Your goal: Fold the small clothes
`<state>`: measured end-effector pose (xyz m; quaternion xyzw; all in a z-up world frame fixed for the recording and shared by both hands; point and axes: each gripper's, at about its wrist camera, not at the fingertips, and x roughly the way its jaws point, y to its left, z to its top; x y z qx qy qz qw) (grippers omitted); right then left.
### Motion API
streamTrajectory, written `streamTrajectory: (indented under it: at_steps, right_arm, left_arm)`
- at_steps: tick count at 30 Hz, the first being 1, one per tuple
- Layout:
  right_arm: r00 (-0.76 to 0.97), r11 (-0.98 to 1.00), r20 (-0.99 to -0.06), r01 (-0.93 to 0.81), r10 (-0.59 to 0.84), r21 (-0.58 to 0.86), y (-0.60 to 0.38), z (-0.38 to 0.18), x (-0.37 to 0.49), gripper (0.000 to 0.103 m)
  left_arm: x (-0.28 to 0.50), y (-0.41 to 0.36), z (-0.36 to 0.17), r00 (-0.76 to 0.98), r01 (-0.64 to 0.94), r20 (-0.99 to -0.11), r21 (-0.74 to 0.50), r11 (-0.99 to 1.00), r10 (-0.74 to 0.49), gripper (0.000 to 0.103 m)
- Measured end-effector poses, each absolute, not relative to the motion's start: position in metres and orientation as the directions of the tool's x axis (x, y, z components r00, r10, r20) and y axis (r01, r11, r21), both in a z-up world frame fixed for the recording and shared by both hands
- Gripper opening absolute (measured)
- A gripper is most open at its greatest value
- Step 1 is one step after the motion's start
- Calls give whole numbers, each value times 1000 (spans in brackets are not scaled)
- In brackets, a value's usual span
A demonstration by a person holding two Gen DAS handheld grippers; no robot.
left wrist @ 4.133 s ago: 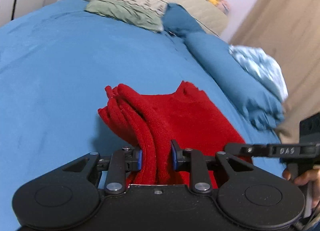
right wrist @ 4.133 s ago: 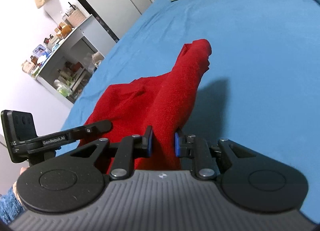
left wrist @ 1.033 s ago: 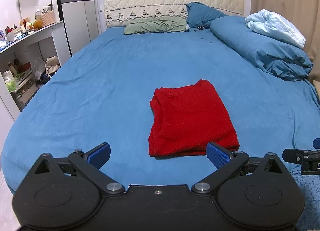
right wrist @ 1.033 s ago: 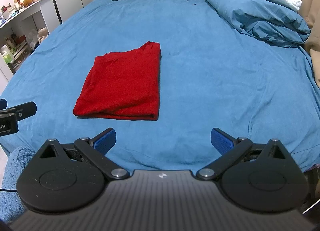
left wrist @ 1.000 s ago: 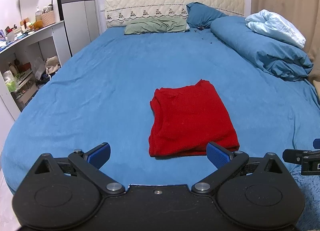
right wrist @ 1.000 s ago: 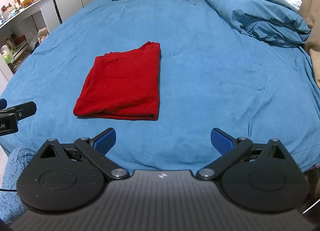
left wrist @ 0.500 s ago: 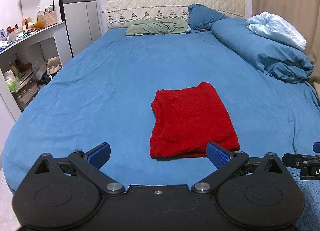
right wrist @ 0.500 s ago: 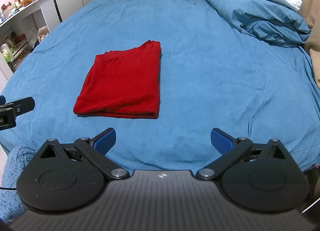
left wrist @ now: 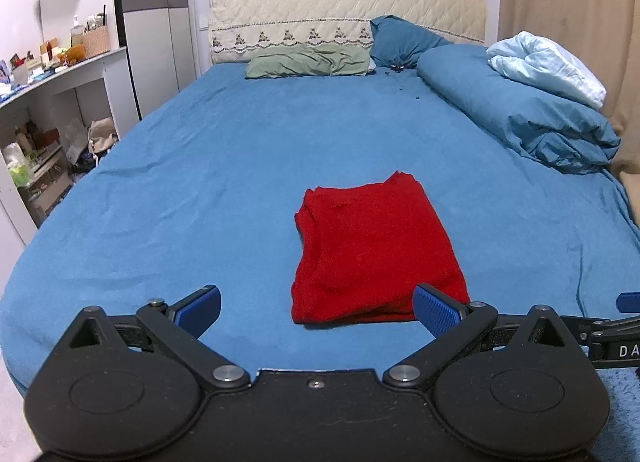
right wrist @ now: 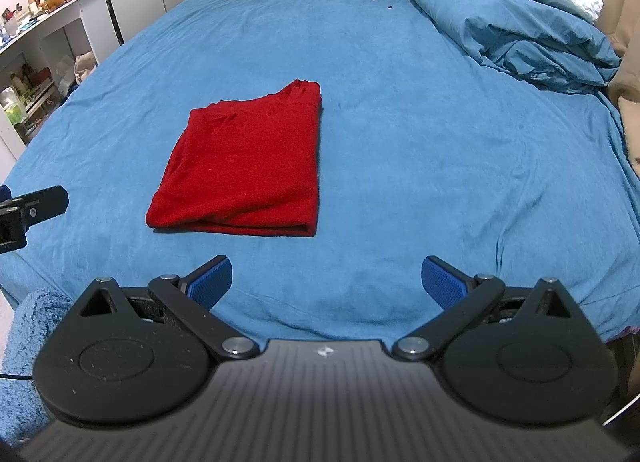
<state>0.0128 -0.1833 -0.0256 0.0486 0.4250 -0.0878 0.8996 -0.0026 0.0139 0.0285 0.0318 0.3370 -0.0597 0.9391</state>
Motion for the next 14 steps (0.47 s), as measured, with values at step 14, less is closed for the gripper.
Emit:
streamTrajectory:
  at_steps: [14]
  right_arm:
    - [626, 979, -770, 202, -126, 4, -184, -28, 10, 103]
  left_arm:
    - [-3, 11, 26, 771, 130, -627, -11, 991, -109, 103]
